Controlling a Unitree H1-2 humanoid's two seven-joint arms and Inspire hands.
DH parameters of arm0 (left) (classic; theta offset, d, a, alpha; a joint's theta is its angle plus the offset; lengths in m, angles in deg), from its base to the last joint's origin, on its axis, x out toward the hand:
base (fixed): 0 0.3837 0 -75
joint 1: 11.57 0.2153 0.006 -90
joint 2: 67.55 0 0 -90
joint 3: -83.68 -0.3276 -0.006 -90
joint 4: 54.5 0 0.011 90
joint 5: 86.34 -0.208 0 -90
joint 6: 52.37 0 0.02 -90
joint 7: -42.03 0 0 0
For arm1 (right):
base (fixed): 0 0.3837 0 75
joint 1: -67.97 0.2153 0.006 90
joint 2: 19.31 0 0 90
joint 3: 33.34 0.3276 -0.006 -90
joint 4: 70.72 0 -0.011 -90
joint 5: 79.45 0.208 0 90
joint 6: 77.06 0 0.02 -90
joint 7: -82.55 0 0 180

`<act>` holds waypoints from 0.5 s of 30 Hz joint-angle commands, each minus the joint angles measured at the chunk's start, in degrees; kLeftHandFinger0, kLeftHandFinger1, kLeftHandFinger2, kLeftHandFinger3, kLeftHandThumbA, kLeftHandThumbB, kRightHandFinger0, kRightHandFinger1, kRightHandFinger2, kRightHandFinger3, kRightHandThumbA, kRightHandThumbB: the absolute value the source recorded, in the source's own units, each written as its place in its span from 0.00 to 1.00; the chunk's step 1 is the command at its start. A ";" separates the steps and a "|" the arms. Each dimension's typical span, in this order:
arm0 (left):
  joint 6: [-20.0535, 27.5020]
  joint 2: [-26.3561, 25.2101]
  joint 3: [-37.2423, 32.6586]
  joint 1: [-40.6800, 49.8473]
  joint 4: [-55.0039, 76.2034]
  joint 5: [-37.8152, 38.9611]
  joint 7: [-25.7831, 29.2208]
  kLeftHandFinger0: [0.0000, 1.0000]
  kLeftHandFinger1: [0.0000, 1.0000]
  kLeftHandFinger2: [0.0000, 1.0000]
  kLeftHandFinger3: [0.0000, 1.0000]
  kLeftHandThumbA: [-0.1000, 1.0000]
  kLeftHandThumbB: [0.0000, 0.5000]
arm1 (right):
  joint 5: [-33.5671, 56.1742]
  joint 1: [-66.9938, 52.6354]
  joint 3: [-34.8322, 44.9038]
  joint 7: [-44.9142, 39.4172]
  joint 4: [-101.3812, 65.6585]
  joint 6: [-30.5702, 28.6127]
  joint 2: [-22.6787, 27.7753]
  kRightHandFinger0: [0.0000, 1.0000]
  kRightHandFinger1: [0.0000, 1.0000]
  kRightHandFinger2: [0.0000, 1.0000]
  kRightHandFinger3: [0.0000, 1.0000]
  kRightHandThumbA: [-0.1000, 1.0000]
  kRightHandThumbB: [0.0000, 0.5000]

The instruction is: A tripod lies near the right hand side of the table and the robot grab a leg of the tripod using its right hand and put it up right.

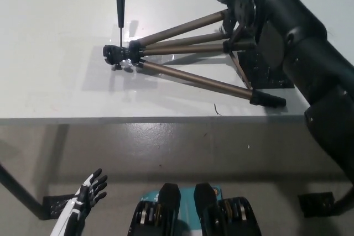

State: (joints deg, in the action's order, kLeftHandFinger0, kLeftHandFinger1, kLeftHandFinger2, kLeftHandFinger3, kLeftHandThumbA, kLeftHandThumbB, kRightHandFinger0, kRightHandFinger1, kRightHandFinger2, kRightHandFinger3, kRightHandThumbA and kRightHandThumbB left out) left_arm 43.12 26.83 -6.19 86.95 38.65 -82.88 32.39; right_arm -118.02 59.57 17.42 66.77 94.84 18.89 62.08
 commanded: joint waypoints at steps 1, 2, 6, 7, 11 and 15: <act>0.69 -1.27 -0.11 -1.07 1.36 -0.07 -0.90 1.00 1.00 1.00 1.00 1.00 0.50 | -8.11 -2.27 -5.03 26.79 -1.56 -6.46 1.63 0.02 0.25 0.46 0.43 0.00 0.57; 0.71 -1.32 -0.14 -1.24 1.25 -0.02 -1.00 1.00 1.00 1.00 1.00 1.00 0.50 | -8.09 -2.29 -5.13 27.65 -1.45 -6.70 1.73 0.02 0.27 0.47 0.41 0.00 0.57; 0.23 -1.02 -0.25 -0.95 1.36 -1.09 -0.30 1.00 1.00 1.00 1.00 1.00 0.54 | -8.62 -2.54 -5.98 31.88 -1.24 -8.66 2.50 0.01 0.20 0.42 0.38 0.00 0.62; 0.18 -1.07 -0.37 -1.05 1.36 -1.12 -0.42 1.00 1.00 1.00 1.00 1.00 0.53 | -9.13 -2.49 -6.55 32.85 -1.07 -9.33 2.82 0.00 0.13 0.35 0.30 0.00 0.58; 1.11 -1.06 -0.41 -1.04 0.76 -0.78 -0.70 1.00 1.00 1.00 1.00 1.00 0.51 | -9.48 -3.20 -7.03 36.44 -0.63 -10.22 3.37 0.00 0.13 0.55 0.16 0.00 0.52; 1.33 -0.96 -0.46 -1.00 0.71 -0.68 -0.75 1.00 1.00 1.00 1.00 1.00 0.48 | -8.44 -3.44 -5.95 38.92 -0.52 -11.26 3.67 0.00 0.30 0.80 0.17 0.00 0.40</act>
State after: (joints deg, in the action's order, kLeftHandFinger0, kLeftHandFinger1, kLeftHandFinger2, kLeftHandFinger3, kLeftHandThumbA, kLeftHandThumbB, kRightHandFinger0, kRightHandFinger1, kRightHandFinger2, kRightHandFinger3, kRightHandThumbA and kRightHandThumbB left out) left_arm 43.11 26.83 -6.31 86.83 38.30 -83.12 32.39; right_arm -123.14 55.15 12.06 85.58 94.79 14.47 62.42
